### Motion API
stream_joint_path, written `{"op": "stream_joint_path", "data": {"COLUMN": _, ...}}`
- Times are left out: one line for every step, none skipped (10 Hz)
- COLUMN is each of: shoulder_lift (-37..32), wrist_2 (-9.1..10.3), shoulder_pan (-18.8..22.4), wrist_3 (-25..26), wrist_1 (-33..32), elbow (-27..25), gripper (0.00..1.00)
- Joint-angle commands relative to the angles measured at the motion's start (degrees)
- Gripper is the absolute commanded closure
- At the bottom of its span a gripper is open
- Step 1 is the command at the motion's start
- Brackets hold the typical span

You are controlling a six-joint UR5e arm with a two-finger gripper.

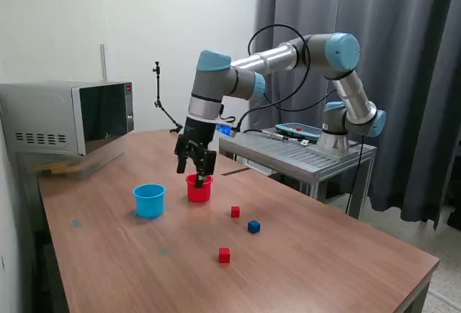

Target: Place red objects in the red bin, and blue objects in the blue bin.

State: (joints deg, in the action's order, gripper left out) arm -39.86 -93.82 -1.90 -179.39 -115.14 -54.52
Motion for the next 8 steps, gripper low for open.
{"op": "stream_joint_path", "data": {"shoulder_lift": -2.2, "wrist_2": 0.39, "shoulder_pan": 5.3, "wrist_3": 2.5, "wrist_1": -1.3, "elbow": -6.4, "gripper": 0.0}}
{"op": "stream_joint_path", "data": {"shoulder_lift": -2.4, "wrist_2": 2.66, "shoulder_pan": 7.2, "wrist_3": 2.7, "wrist_1": -3.0, "elbow": -8.6, "gripper": 0.0}}
{"op": "stream_joint_path", "data": {"shoulder_lift": -2.8, "wrist_2": 5.72, "shoulder_pan": 7.4, "wrist_3": 2.7, "wrist_1": -4.6, "elbow": -10.3, "gripper": 0.0}}
{"op": "stream_joint_path", "data": {"shoulder_lift": -2.8, "wrist_2": 6.54, "shoulder_pan": 7.4, "wrist_3": 3.2, "wrist_1": -5.2, "elbow": -10.9, "gripper": 0.0}}
{"op": "stream_joint_path", "data": {"shoulder_lift": -2.4, "wrist_2": 6.89, "shoulder_pan": 7.6, "wrist_3": 4.5, "wrist_1": -5.4, "elbow": -11.0, "gripper": 0.0}}
{"op": "stream_joint_path", "data": {"shoulder_lift": -2.2, "wrist_2": 7.42, "shoulder_pan": 7.6, "wrist_3": 4.7, "wrist_1": -5.5, "elbow": -11.7, "gripper": 0.0}}
{"op": "stream_joint_path", "data": {"shoulder_lift": -2.3, "wrist_2": 7.6, "shoulder_pan": 7.6, "wrist_3": 4.8, "wrist_1": -5.5, "elbow": -13.2, "gripper": 0.0}}
{"op": "stream_joint_path", "data": {"shoulder_lift": -2.4, "wrist_2": 7.6, "shoulder_pan": 7.7, "wrist_3": 4.8, "wrist_1": -5.5, "elbow": -15.9, "gripper": 0.0}}
